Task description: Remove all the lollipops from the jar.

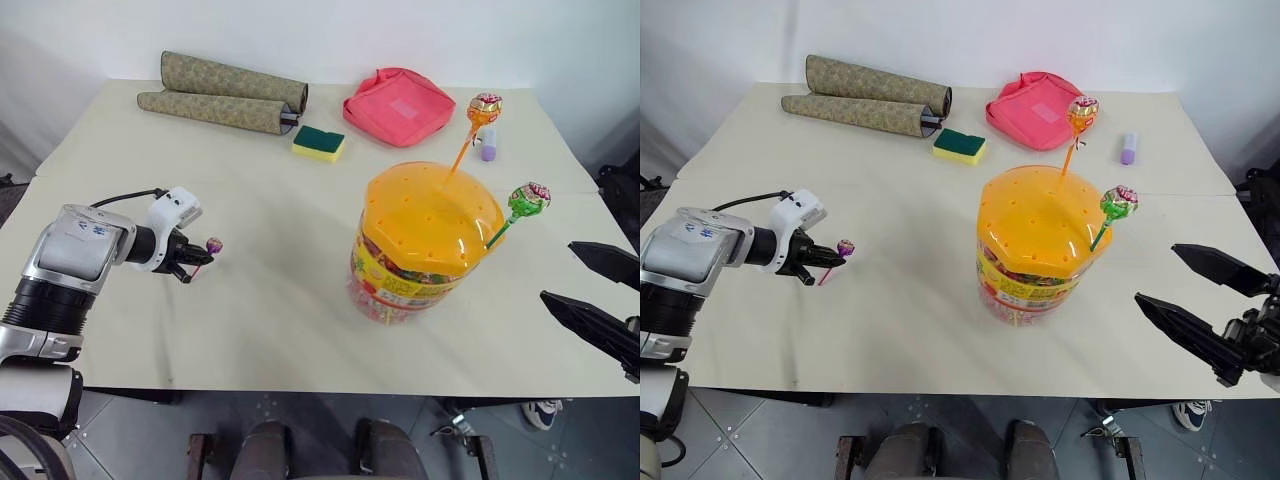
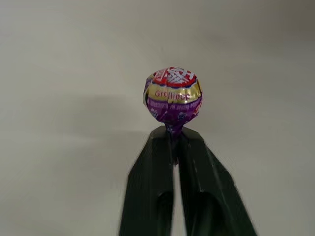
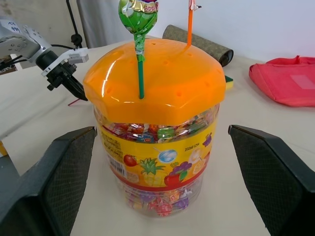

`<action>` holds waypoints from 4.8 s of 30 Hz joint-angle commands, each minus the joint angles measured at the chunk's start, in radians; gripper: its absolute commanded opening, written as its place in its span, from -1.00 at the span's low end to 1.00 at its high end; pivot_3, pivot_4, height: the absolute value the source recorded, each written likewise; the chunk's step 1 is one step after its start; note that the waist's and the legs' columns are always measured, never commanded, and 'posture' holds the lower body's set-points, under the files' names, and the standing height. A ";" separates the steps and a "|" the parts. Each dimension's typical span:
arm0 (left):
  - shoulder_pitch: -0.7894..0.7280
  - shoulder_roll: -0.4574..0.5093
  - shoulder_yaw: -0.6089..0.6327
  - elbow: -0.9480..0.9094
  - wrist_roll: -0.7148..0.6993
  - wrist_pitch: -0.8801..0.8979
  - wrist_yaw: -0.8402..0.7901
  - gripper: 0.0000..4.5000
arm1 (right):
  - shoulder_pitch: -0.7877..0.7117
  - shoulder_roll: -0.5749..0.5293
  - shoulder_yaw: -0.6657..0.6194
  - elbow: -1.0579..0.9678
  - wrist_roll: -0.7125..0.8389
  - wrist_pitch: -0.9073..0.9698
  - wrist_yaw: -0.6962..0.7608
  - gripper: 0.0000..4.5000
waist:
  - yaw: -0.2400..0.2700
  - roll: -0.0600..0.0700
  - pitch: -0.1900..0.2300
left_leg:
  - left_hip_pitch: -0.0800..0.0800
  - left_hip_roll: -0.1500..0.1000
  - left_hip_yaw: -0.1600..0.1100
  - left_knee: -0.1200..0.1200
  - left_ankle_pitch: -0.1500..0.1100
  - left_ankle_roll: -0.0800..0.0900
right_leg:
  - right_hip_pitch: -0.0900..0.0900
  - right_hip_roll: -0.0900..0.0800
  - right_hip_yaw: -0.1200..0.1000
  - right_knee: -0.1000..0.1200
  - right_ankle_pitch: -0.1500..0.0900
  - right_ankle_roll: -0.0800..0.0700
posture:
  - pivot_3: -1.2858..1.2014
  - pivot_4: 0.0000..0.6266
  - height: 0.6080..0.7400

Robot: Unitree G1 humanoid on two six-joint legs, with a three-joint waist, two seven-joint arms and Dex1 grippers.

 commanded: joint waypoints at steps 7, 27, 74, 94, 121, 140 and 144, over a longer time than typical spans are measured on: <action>-0.100 0.112 0.006 -0.047 0.004 -0.139 -0.180 0.37 | 0.022 -0.013 -0.086 0.001 0.015 0.024 0.013 1.00 | -0.001 0.000 0.000 | -0.001 0.000 0.000 0.000 0.000 0.000 | -0.001 0.000 0.000 0.000 0.000 0.000 | 0.03 -0.52 1.00; -0.236 -0.263 0.368 0.128 -0.390 -0.605 -0.524 0.97 | 0.022 -0.087 -0.196 -0.082 0.113 0.175 -0.137 1.00 | -0.005 -0.001 0.000 | -0.002 0.000 0.000 0.002 0.000 0.000 | -0.001 0.000 -0.001 0.001 0.000 0.001 | 0.03 -0.52 1.00; -0.124 -0.203 0.252 0.077 -0.494 -0.696 -0.609 1.00 | -0.625 -0.352 0.160 0.083 0.295 0.317 -0.433 -1.00 | -0.004 -0.001 0.000 | -0.004 0.000 -0.001 0.005 0.000 0.000 | -0.001 0.000 -0.002 0.000 0.001 0.001 | 0.03 -0.52 1.00; -0.042 -0.130 0.398 0.085 -0.513 -0.693 -0.541 1.00 | -0.353 -0.341 0.184 0.458 -0.200 0.515 -0.334 -1.00 | -0.014 -0.002 0.000 | -0.005 0.001 0.000 0.004 -0.001 0.001 | -0.002 0.000 -0.002 0.000 0.001 0.001 | 0.03 -0.52 1.00; 0.084 -0.140 0.513 -0.062 -0.560 -0.616 -0.485 1.00 | -0.557 -0.225 0.334 0.531 -0.444 0.570 -0.281 0.99 | -0.007 -0.002 0.000 | -0.005 0.000 0.001 0.004 -0.001 0.001 | -0.003 -0.001 -0.002 0.000 0.001 0.001 | 0.03 -0.52 1.00; 0.008 -0.179 0.478 0.002 -0.544 -0.631 -0.514 1.00 | -1.074 -0.240 0.469 0.432 -0.210 0.584 -0.147 0.99 | -0.013 -0.001 0.000 | -0.005 0.000 0.001 0.004 -0.001 0.001 | -0.003 0.000 -0.001 -0.001 0.001 0.001 | 0.03 -0.52 1.00; 0.012 -0.181 0.479 -0.006 -0.546 -0.627 -0.513 1.00 | -1.180 -0.193 0.607 0.499 -0.252 0.552 -0.094 0.99 | -0.016 -0.001 0.000 | -0.006 0.000 0.001 0.004 -0.001 0.001 | -0.004 0.000 -0.002 0.000 0.001 0.001 | 0.03 -0.52 1.00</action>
